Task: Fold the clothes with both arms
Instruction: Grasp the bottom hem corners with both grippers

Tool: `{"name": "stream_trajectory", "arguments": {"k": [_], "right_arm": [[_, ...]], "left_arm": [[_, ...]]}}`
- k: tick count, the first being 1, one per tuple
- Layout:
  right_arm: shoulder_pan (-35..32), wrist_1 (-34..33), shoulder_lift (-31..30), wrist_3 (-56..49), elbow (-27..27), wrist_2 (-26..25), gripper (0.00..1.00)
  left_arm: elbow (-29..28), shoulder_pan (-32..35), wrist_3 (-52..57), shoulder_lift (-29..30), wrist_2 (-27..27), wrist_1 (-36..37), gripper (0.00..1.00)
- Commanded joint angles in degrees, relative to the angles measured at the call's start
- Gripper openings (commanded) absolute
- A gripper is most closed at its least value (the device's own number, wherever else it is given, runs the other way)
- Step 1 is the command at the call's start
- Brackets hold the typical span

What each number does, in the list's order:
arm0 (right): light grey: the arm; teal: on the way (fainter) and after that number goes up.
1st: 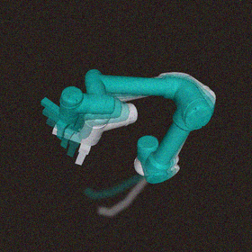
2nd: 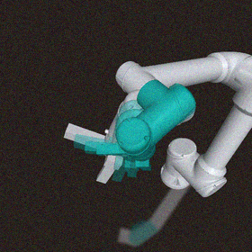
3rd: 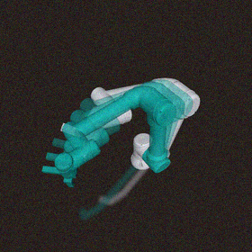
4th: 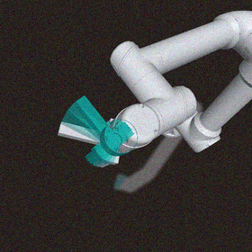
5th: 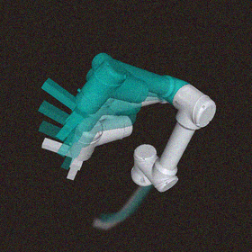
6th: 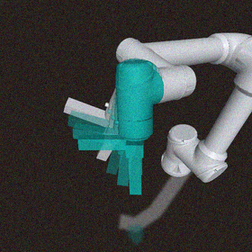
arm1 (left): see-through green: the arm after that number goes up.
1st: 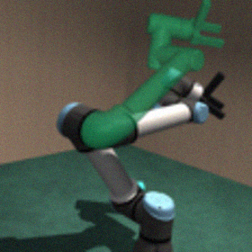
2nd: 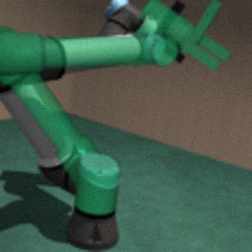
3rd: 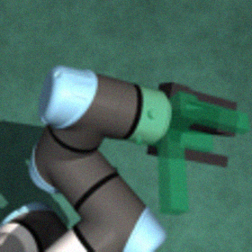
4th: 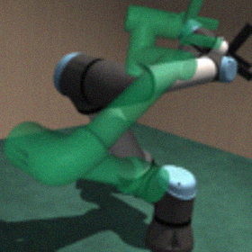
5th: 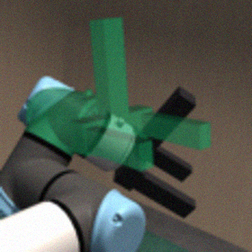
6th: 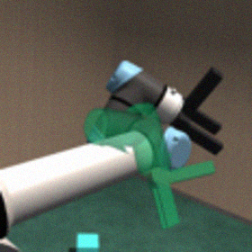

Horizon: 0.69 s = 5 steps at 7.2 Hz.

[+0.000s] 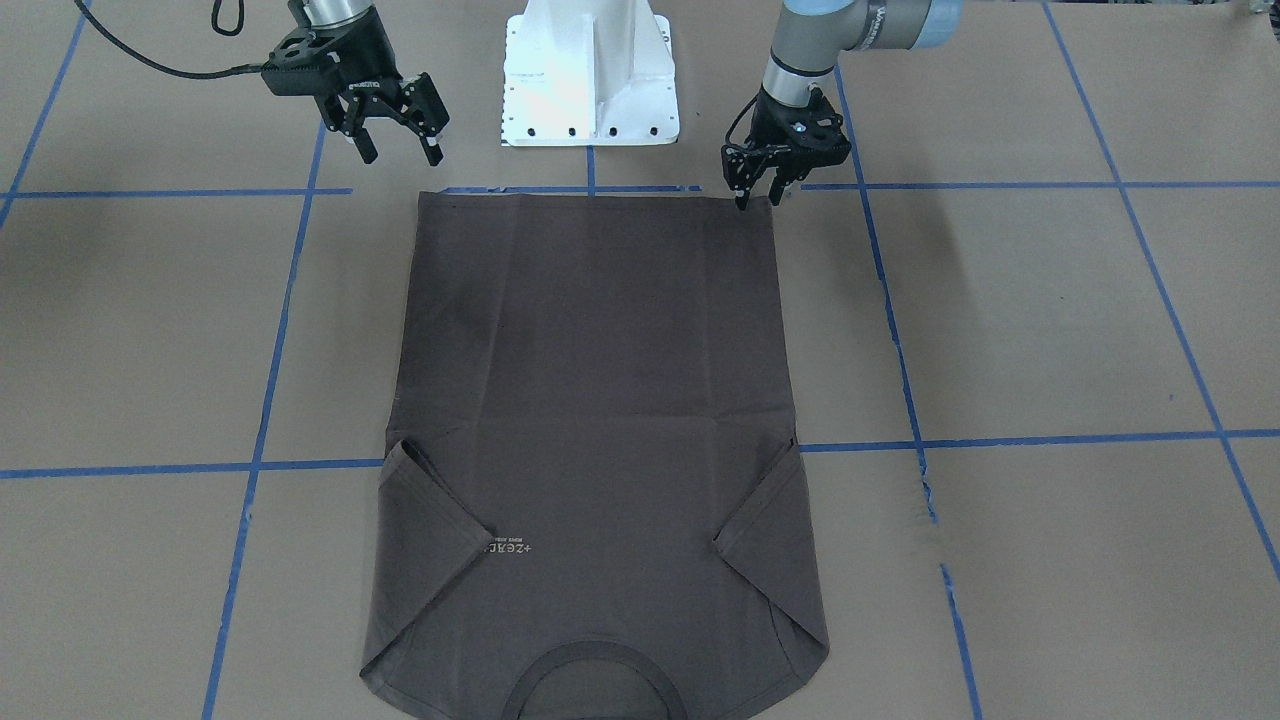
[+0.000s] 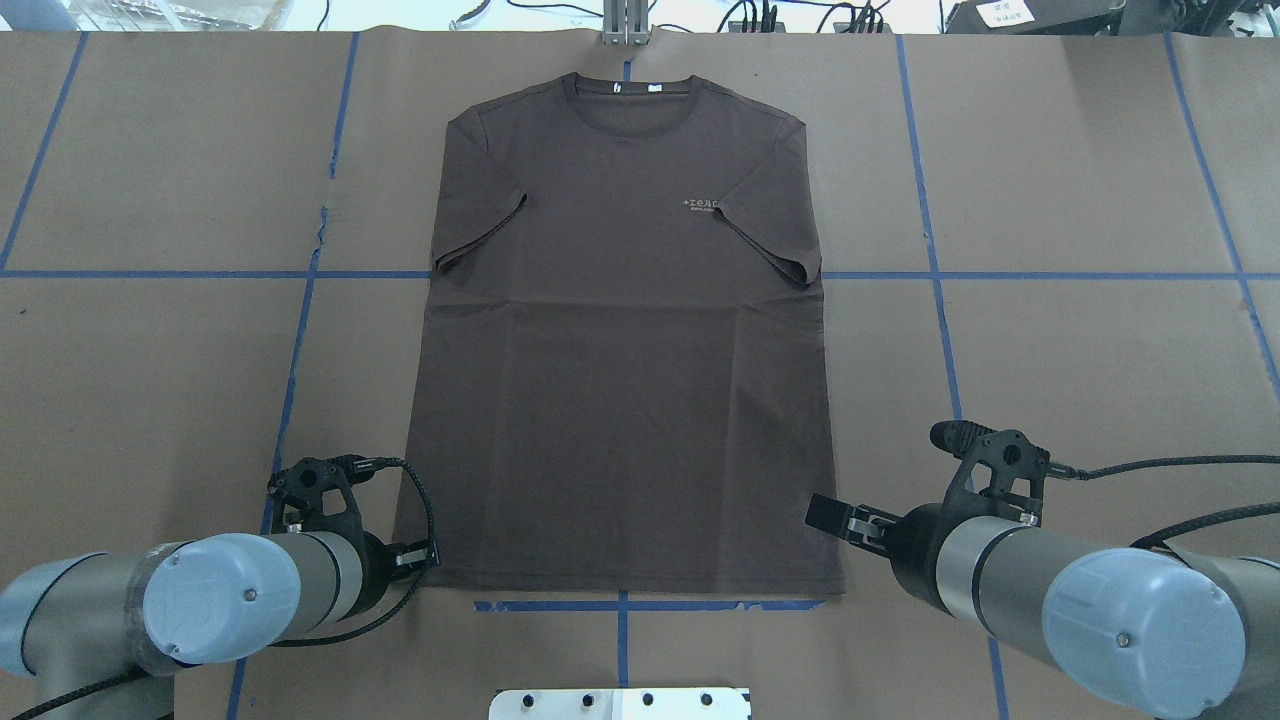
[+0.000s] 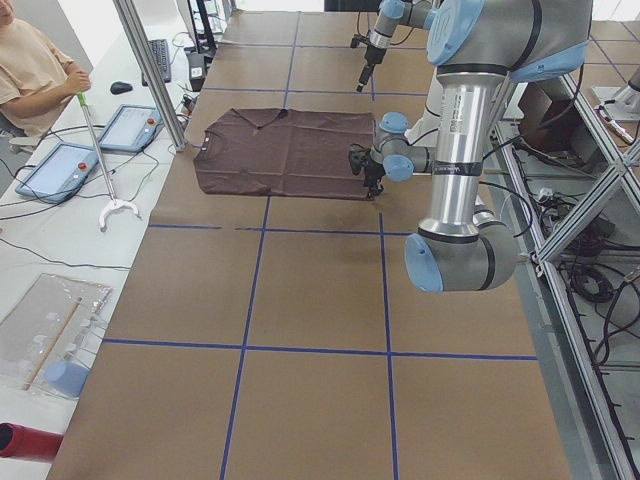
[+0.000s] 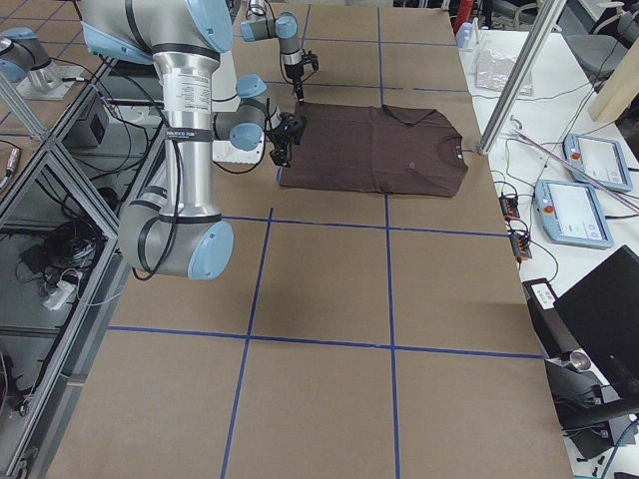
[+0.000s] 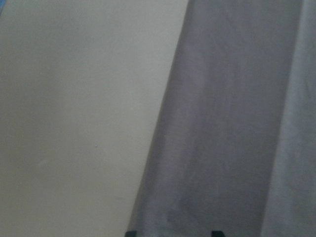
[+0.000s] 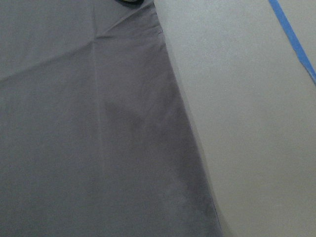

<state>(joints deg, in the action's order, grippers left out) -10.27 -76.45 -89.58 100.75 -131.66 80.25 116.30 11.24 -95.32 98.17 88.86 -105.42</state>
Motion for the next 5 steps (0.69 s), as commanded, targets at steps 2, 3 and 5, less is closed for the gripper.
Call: {"name": "stream_trajectory", "arguments": {"k": [2, 3, 5], "right_arm": [[-0.02, -0.02, 0.02, -0.03, 0.0, 0.0, 0.99], [-0.02, 0.07, -0.07, -0.03, 0.0, 0.0, 0.99], [-0.11, -0.02, -0.07, -0.03, 0.0, -0.01, 0.99]], "left_arm": [[-0.81, -0.16, 0.31, 0.09, 0.08, 0.04, 0.54], [-1.16, -0.16, 0.39, 0.01, 0.08, 0.04, 0.53], [-1.16, -0.16, 0.48, 0.27, 0.17, 0.04, 0.1]]}}
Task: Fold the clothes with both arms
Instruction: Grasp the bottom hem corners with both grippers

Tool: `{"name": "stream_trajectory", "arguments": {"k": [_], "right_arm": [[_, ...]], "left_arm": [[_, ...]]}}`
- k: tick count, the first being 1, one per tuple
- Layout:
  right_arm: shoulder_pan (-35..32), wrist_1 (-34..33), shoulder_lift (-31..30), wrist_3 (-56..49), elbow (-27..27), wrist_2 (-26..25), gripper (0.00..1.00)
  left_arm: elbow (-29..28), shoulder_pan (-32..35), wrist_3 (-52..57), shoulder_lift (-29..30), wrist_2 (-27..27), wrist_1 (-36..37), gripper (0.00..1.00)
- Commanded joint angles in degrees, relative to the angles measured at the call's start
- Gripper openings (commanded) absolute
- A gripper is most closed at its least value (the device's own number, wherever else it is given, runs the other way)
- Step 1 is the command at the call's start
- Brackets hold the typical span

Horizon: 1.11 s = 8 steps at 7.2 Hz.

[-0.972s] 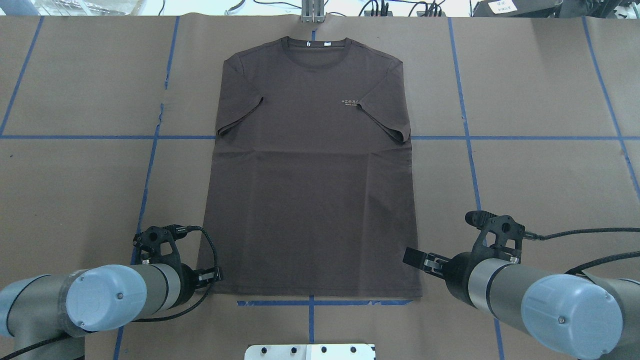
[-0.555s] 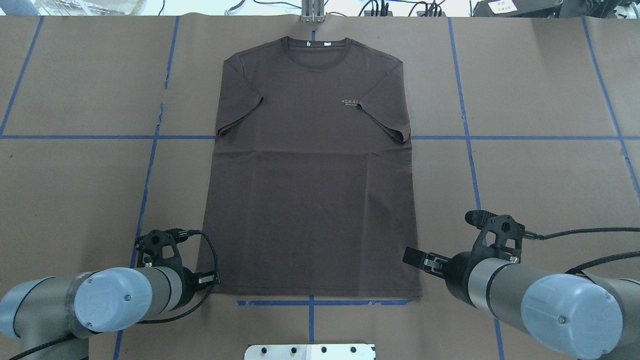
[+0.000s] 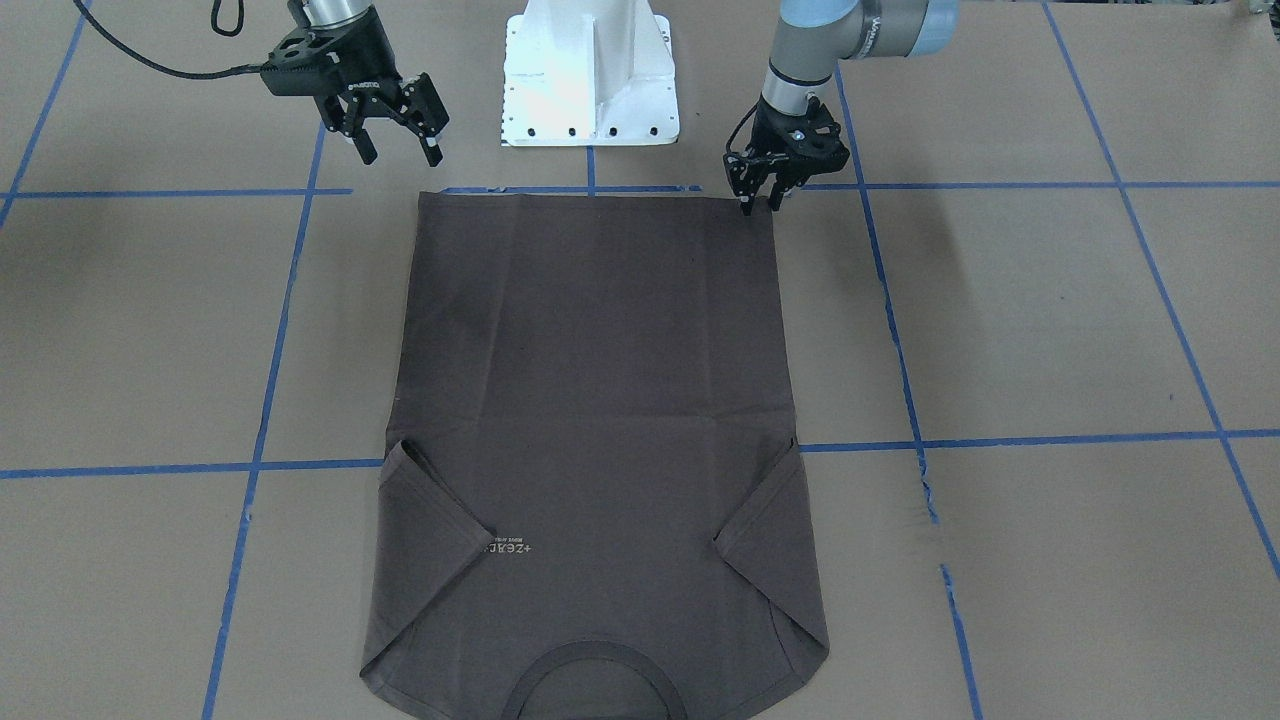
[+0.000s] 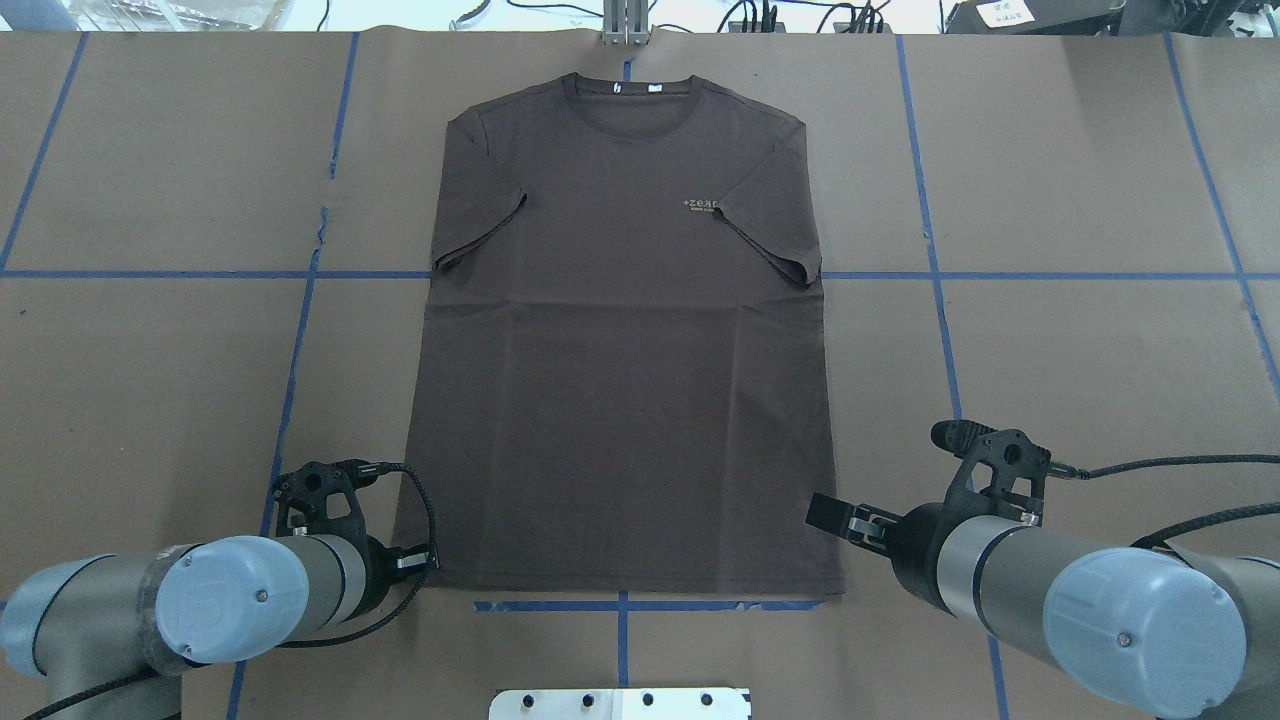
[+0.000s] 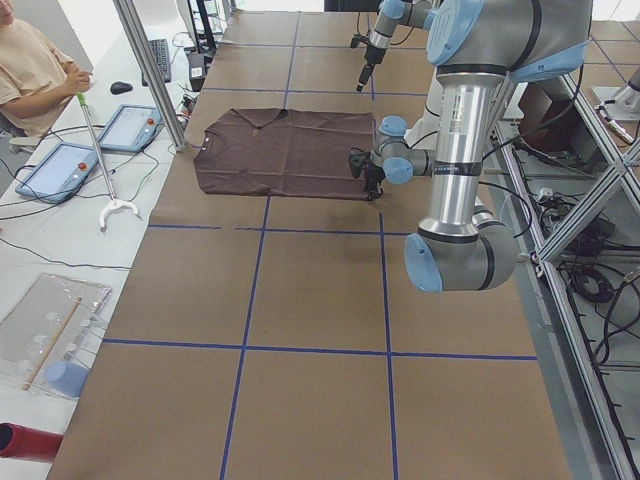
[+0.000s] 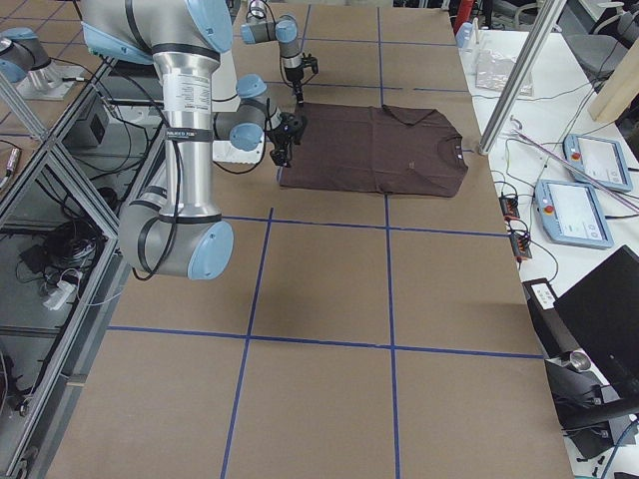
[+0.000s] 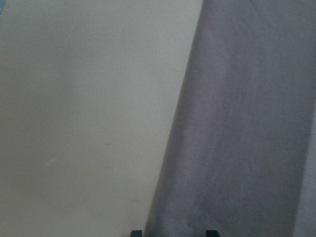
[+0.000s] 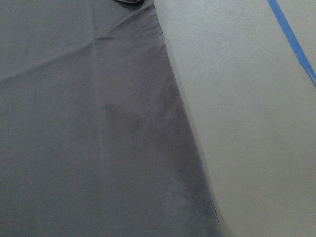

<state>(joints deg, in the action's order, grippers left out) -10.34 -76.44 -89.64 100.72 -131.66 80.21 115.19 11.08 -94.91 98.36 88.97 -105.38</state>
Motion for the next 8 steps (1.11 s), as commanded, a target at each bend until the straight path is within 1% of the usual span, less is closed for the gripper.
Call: {"name": "stream_trajectory", "arguments": {"k": [1, 2, 3, 4, 5, 6, 7, 8], "right_arm": [[0.05, -0.02, -0.01, 0.0, 0.0, 0.04, 0.99], [0.06, -0.02, -0.1, 0.0, 0.08, 0.04, 0.99], [0.14, -0.02, -0.01, 0.17, 0.26, -0.05, 0.96], [1.27, -0.11, 0.16, 3.39, 1.22, -1.53, 0.84], [3.29, -1.16, 0.6, 7.78, 2.53, -4.24, 0.73], [5.4, -5.17, 1.82, 9.3, 2.63, -6.79, 0.73], [7.33, -10.34, 4.62, 11.58, 3.07, -8.3, 0.73], [9.0, -13.87, 6.56, 12.12, 4.29, -8.83, 0.73]], "left_arm": [[0.04, 0.0, 0.08, 0.08, 0.07, 0.0, 0.0], [0.21, 0.0, 0.08, 0.16, 0.07, 0.0, 0.0], [0.73, 0.08, 0.17, 0.25, 0.15, 0.0, 0.0], [1.09, 0.0, 0.17, 0.69, 0.42, 0.0, 0.0], [1.18, 0.0, 0.25, 1.56, 0.59, 0.0, 0.0], [1.18, 0.08, 0.26, 2.35, 0.68, -0.09, 0.0], [1.09, 0.08, 0.26, 3.23, 0.68, -0.09, 0.0], [1.09, 0.08, 0.17, 3.68, 0.77, -0.09, 0.0]]}}
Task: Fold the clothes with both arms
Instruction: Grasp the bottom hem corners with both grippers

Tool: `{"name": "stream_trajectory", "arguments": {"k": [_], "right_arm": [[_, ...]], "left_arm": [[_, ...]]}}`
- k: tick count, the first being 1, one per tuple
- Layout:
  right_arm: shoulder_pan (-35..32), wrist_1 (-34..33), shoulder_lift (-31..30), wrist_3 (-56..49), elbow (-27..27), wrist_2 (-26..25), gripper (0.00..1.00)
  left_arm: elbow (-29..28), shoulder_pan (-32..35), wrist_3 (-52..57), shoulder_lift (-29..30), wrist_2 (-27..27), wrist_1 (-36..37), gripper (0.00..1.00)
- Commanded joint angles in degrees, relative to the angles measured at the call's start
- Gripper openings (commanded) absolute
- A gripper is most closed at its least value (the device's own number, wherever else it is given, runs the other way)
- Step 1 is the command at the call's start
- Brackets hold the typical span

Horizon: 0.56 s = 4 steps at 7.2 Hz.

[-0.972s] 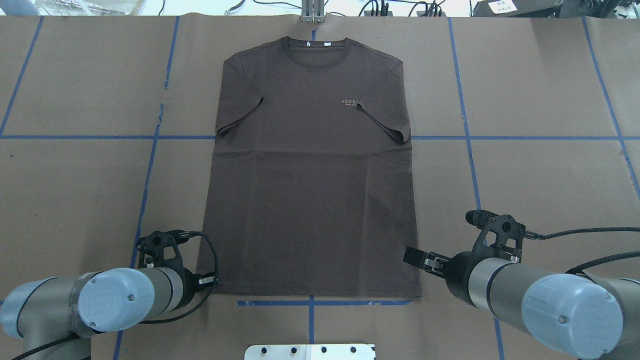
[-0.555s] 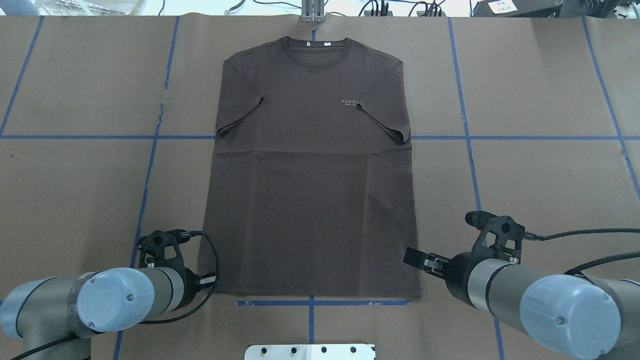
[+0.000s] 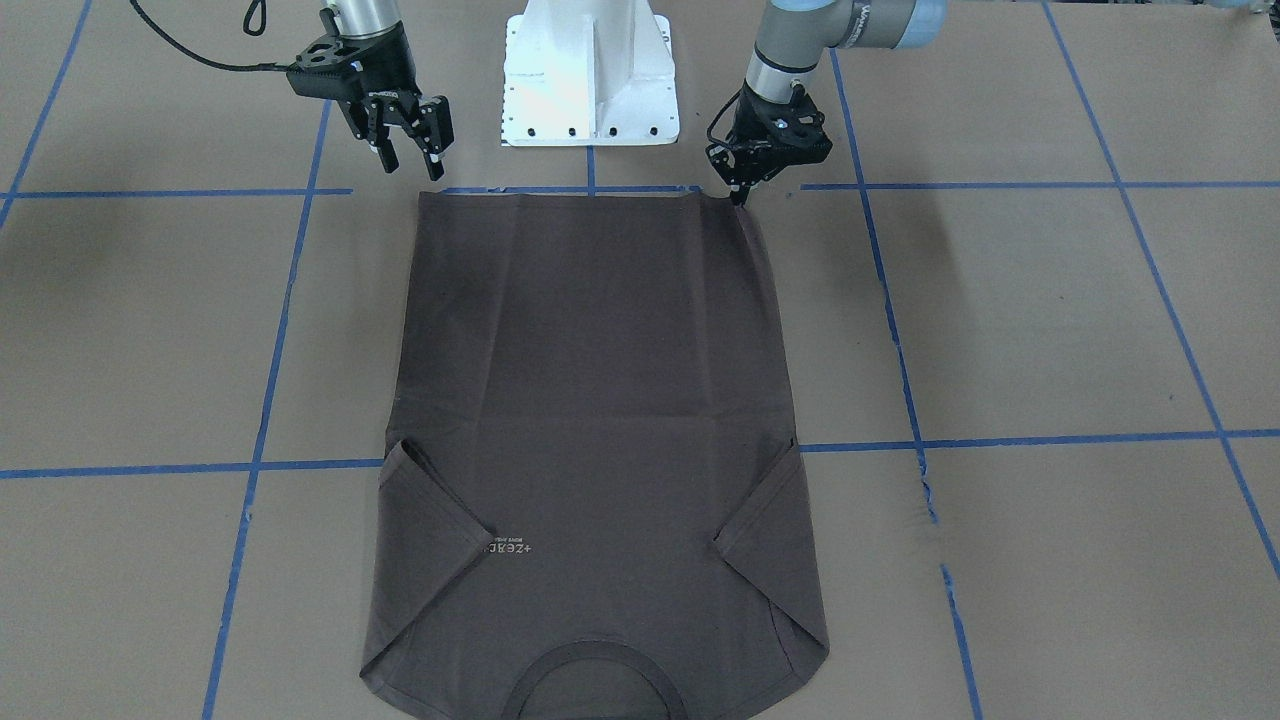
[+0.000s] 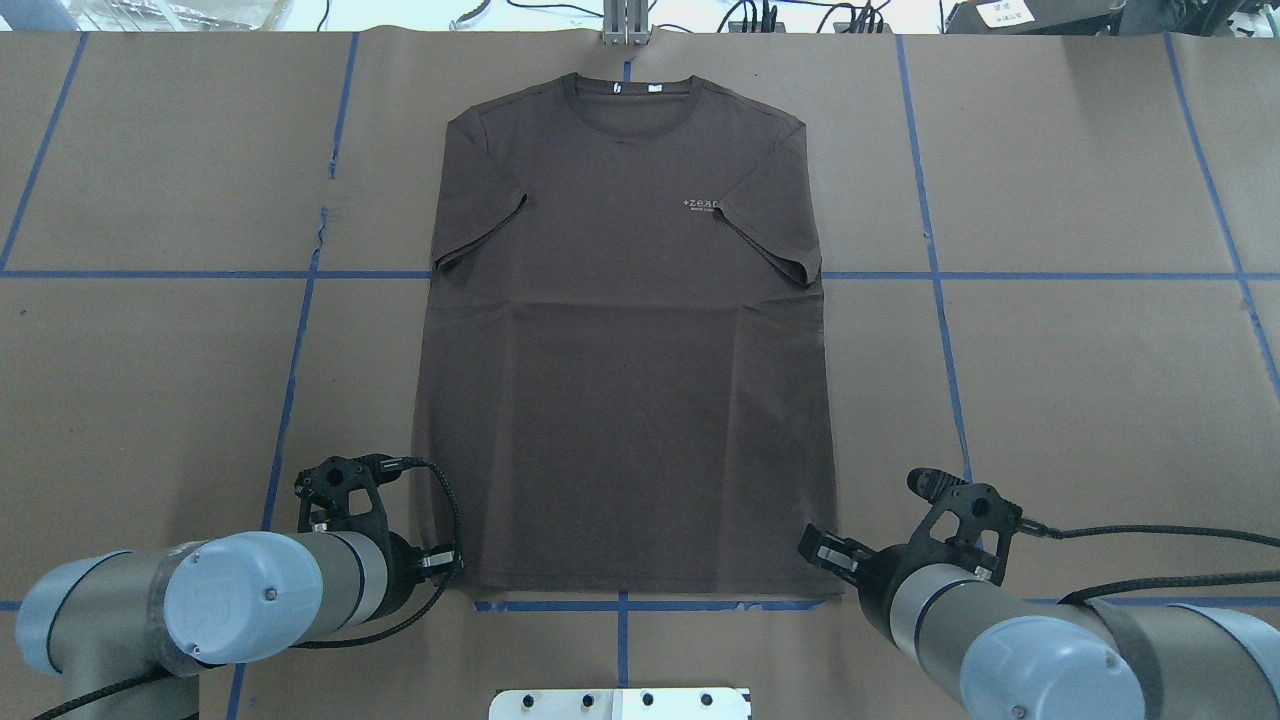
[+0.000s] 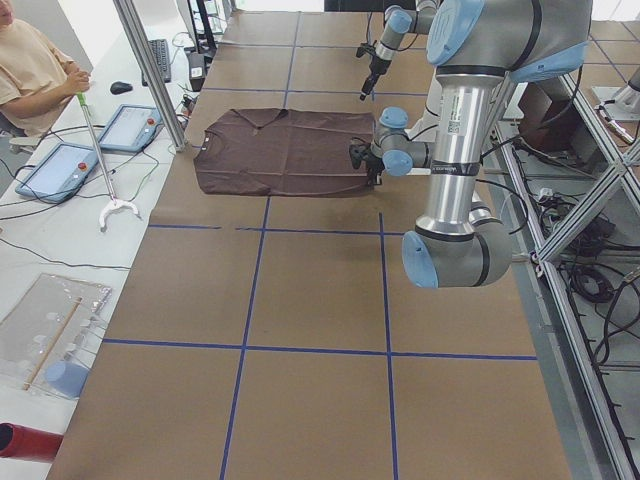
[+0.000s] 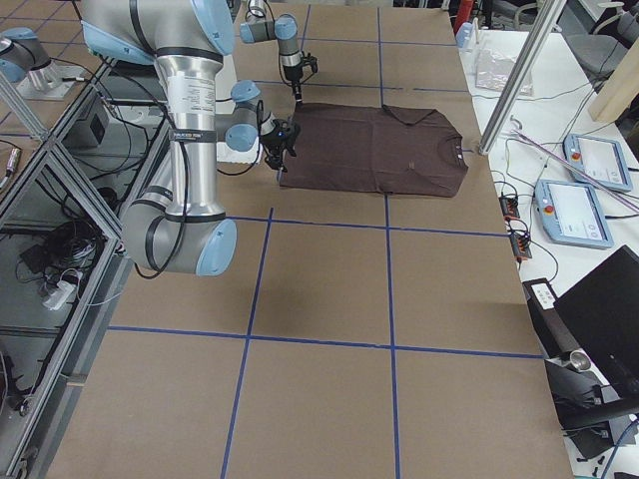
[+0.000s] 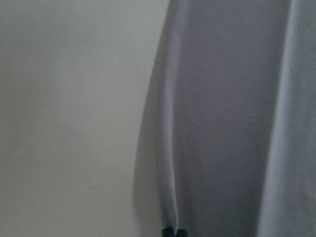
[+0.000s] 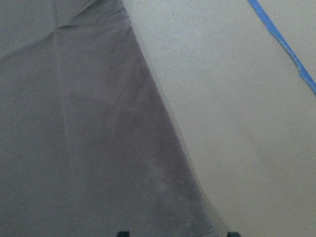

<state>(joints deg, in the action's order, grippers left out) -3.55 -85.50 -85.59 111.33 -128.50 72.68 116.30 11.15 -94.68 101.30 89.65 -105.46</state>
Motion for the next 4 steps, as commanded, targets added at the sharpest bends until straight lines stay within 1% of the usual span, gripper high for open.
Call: {"name": "stream_trajectory", "arguments": {"k": [1, 4], "right_arm": [[4.32, -4.85, 2.62, 2.31, 2.8, -3.22, 0.71], [4.61, -4.85, 3.59, 1.79, 6.93, -3.86, 0.7]], "left_arm": [[-0.02, 0.01, -0.07, 0.91, 0.09, -0.01, 0.0], [0.94, 0.01, -0.07, 1.09, 0.18, -0.01, 0.0]]}}
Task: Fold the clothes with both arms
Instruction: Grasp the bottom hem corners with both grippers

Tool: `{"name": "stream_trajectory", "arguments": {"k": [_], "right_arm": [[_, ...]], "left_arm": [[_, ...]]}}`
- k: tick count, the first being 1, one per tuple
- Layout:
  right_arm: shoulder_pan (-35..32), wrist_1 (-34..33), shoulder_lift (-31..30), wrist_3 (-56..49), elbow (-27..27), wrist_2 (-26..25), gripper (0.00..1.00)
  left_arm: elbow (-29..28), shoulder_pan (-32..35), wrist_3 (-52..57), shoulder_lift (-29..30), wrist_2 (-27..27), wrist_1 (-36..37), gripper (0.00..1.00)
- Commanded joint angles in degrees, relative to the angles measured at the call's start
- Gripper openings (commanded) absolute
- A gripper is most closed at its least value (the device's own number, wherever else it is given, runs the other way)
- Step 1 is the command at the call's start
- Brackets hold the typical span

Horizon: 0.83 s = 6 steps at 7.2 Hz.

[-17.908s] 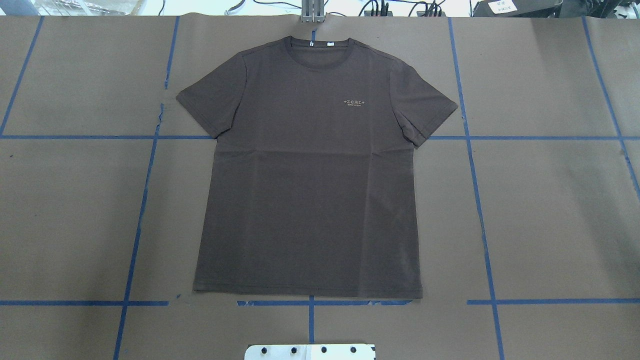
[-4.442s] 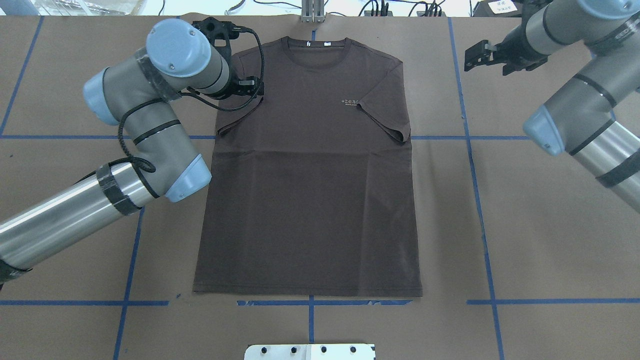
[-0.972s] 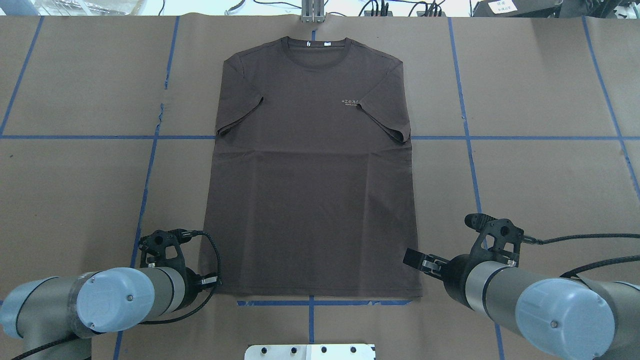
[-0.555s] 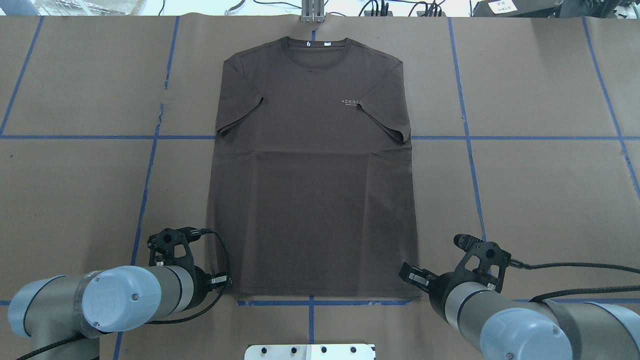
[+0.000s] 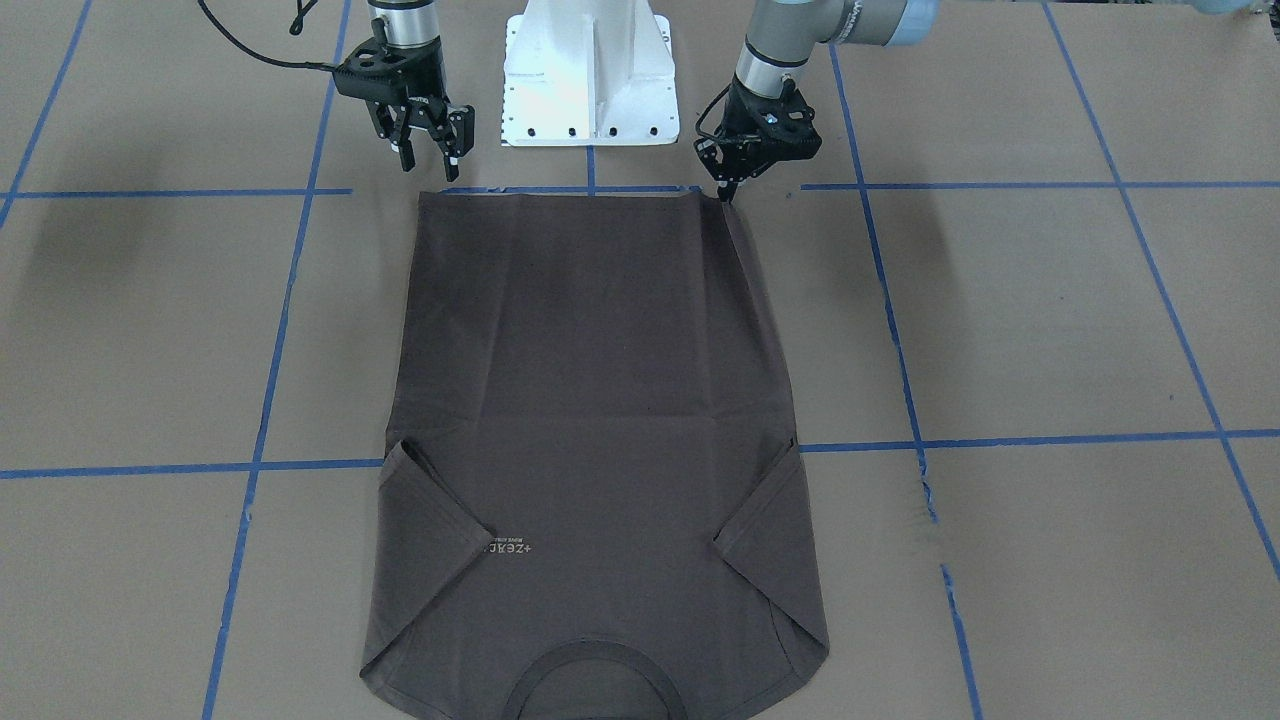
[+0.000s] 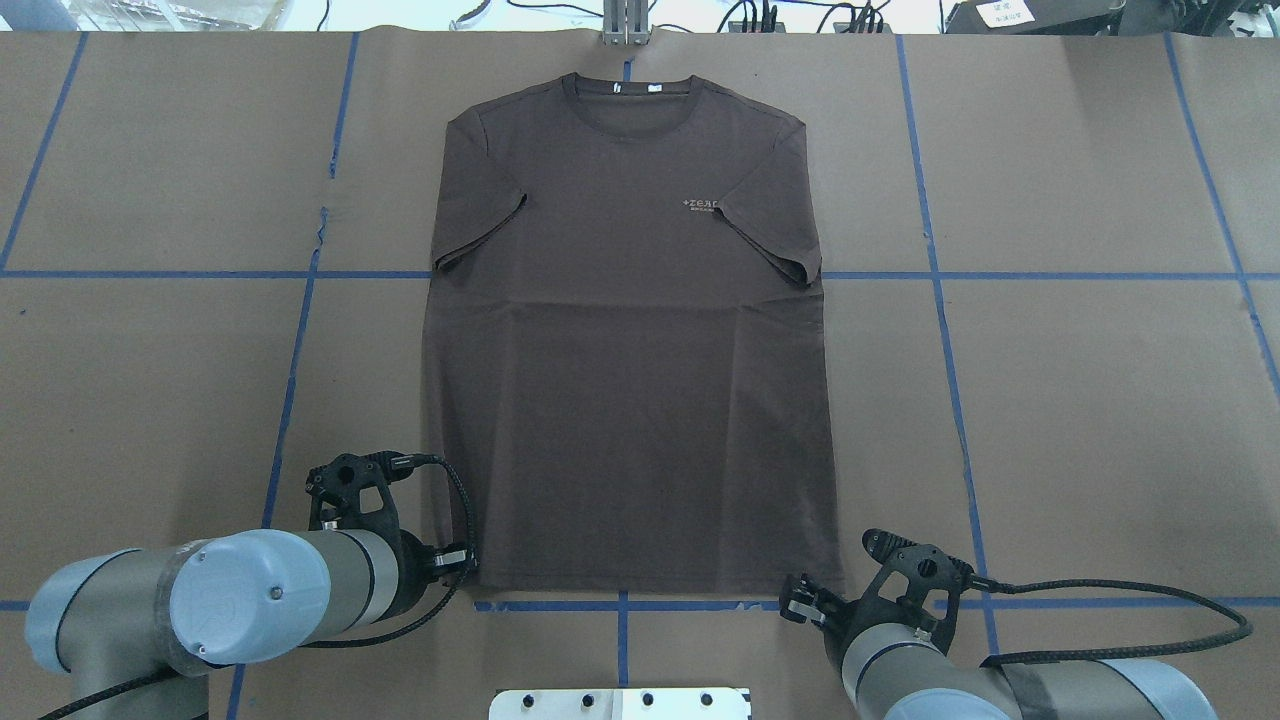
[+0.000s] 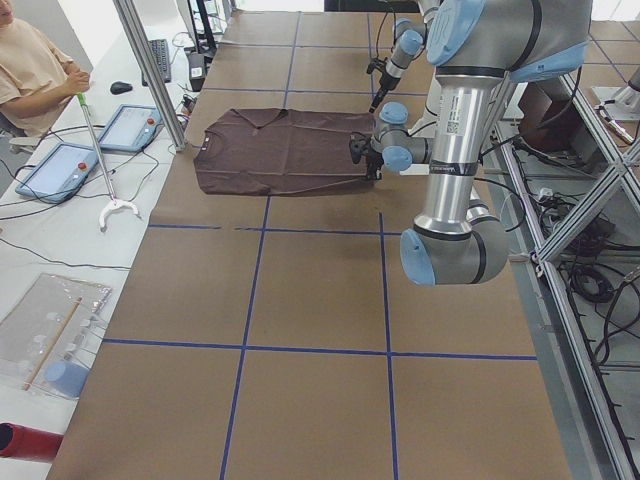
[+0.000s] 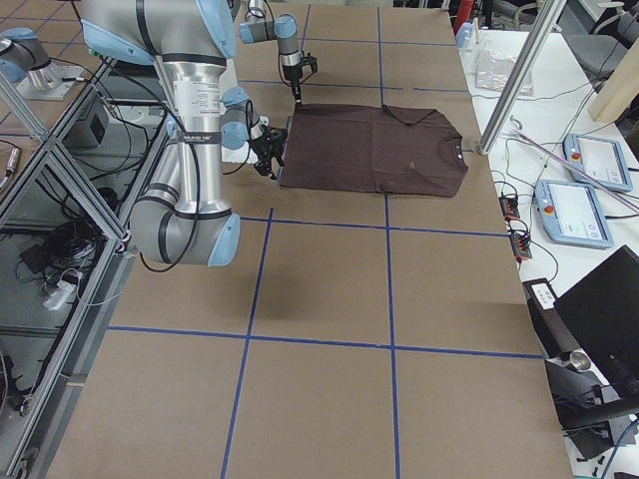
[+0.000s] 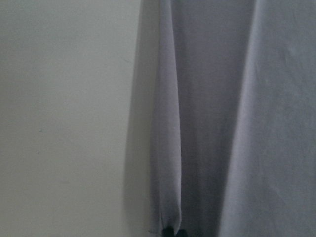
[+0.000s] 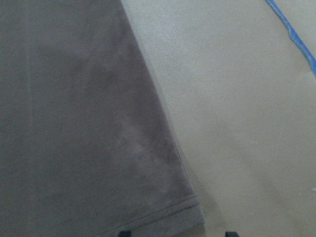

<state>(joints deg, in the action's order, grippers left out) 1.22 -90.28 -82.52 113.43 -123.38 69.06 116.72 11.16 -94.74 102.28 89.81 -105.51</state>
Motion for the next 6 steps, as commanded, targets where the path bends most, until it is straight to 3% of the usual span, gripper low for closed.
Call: {"name": "stream_trajectory", "arguments": {"k": [1, 6], "right_arm": [[-0.43, -0.07, 0.51, -0.58, 2.0, -0.25, 0.7], [-1.4, 0.37, 0.6, -0.85, 3.93, -0.95, 0.64]], "left_arm": [[0.52, 0.0, 0.0, 0.11, 0.01, 0.04, 0.0], [1.22, 0.18, 0.0, 0.03, -0.08, 0.04, 0.0]]}}
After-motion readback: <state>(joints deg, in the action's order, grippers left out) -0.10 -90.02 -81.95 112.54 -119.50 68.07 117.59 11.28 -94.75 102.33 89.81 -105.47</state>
